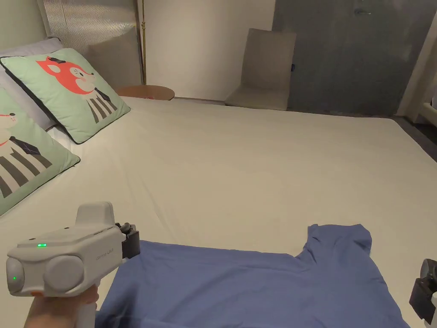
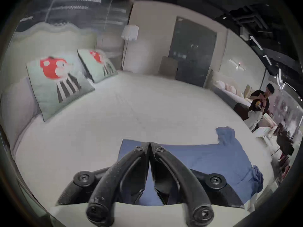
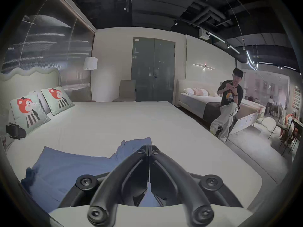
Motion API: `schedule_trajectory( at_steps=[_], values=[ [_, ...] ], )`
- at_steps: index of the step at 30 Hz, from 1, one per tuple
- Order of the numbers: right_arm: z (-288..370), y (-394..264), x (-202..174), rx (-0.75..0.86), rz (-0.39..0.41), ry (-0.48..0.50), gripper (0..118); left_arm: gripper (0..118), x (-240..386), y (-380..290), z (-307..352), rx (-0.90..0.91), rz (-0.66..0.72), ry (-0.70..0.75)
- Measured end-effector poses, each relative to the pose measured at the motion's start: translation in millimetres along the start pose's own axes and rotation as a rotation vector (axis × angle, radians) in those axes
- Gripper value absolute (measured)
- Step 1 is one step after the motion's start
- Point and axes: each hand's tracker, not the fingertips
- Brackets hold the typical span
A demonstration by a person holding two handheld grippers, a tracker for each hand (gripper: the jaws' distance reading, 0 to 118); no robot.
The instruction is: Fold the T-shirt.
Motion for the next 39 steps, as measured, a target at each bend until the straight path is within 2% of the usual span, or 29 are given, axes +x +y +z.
schedule_trajectory(
  at_steps=[3, 4, 5, 6, 7, 9, 12, 13, 15, 17, 19, 20, 21, 22, 23, 25, 26, 32, 35, 36, 37, 38, 39],
  values=[
    [-12, -7, -1, -0.033, 0.01, -0.009, 1, 3, -20, 8, -47, -0.09, -0.016, 0.048],
    [-16, -10, -1, -0.048, 0.007, -0.006, 1, 16, -26, 11, -64, -0.142, -0.01, 0.069],
    [-20, -13, -2, -0.06, 0.01, -0.006, 1, 45, -31, 12, -78, -0.165, 0.005, 0.078],
    [-24, -16, -3, -0.076, 0.018, -0.009, 1, 88, -36, 11, -92, -0.196, 0.036, 0.083],
    [-27, -19, -4, -0.092, 0.027, -0.009, 1, 110, -40, 10, -107, -0.23, 0.064, 0.096],
    [-33, -25, -5, -0.116, 0.033, -0.011, 1, 104, -45, 10, -126, -0.223, 0.063, 0.089],
    [-43, -36, -3, -0.151, 0.041, -0.019, 1, 101, -47, -1, -152, -0.288, 0.081, 0.121],
    [-47, -39, -2, -0.165, 0.043, -0.024, 1, 95, -45, -5, -161, -0.312, 0.073, 0.139],
    [-53, -45, -1, -0.187, 0.041, -0.025, 1, 73, -40, -11, -172, -0.341, 0.046, 0.159],
    [-58, -48, 1, -0.203, 0.044, -0.027, 1, 68, -33, -16, -175, -0.326, -0.015, 0.212],
    [-64, -50, 3, -0.214, 0.046, -0.026, 2, 32, -29, -15, -169, -0.311, -0.03, 0.192],
    [-69, -50, 4, -0.22, 0.043, -0.022, 13, 10, -28, -14, -166, -0.306, -0.031, 0.183],
    [-78, -48, 6, -0.235, 0.042, -0.015, 53, 2, -26, -12, -163, -0.299, -0.035, 0.176],
    [-90, -45, 7, -0.275, 0.035, -0.005, 87, 2, -25, -8, -158, -0.291, -0.031, 0.172],
    [-101, -42, 9, -0.3, 0.019, 0.011, 107, 2, -24, -8, -155, -0.283, -0.025, 0.167],
    [-131, -35, 12, -0.35, -0.022, 0.038, 112, 2, -22, -8, -148, -0.264, -0.041, 0.17],
    [-142, -31, 13, -0.344, -0.021, 0.043, 111, 2, -24, -7, -147, -0.254, -0.049, 0.168],
    [-241, -39, 16, -0.623, -0.041, 0.098, 103, 2, -26, -3, -131, -0.221, -0.027, 0.158],
    [-264, -53, 14, -0.724, -0.101, 0.146, 78, 2, -28, -2, -128, -0.222, -0.016, 0.154],
    [-267, -56, 13, -0.741, -0.105, 0.143, 66, 2, -29, -2, -127, -0.223, -0.013, 0.151],
    [-264, -54, 12, -0.71, -0.073, 0.12, 60, 2, -29, 0, -126, -0.222, -0.012, 0.15],
    [-261, -50, 13, -0.678, -0.046, 0.113, 46, 2, -29, 1, -126, -0.222, -0.009, 0.149],
    [-253, -45, 14, -0.633, -0.041, 0.144, 6, 2, -30, 3, -124, -0.221, -0.005, 0.146]
  ],
)
